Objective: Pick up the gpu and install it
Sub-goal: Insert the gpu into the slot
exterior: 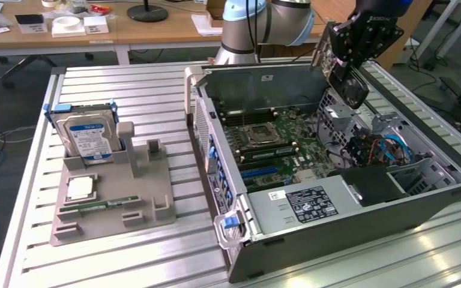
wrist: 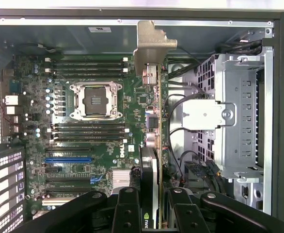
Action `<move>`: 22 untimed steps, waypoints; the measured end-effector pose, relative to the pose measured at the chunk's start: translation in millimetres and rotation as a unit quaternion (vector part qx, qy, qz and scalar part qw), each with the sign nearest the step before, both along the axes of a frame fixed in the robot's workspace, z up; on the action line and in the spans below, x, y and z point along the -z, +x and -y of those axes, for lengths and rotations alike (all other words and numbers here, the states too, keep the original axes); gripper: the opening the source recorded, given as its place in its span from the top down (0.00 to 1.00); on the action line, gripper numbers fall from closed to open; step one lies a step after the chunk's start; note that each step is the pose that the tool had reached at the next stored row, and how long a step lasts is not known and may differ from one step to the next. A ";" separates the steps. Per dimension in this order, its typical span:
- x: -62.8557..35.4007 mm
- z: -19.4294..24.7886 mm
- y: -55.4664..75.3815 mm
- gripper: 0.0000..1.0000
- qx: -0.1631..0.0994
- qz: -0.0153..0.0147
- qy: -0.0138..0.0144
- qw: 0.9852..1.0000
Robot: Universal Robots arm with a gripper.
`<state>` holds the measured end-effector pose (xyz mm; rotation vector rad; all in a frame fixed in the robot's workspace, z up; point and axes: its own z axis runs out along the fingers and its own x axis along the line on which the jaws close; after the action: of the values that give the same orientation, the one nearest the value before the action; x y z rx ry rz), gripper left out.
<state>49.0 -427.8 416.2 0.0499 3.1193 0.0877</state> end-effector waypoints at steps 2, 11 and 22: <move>0.0 0.0 0.0 0.73 0.000 0.000 0.000 1.000; 0.0 0.0 -0.1 0.73 -0.010 0.000 0.000 1.000; 0.0 0.0 0.0 0.73 -0.056 0.000 0.000 0.998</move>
<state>49.0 -427.8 416.2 -0.1259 3.1203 0.0894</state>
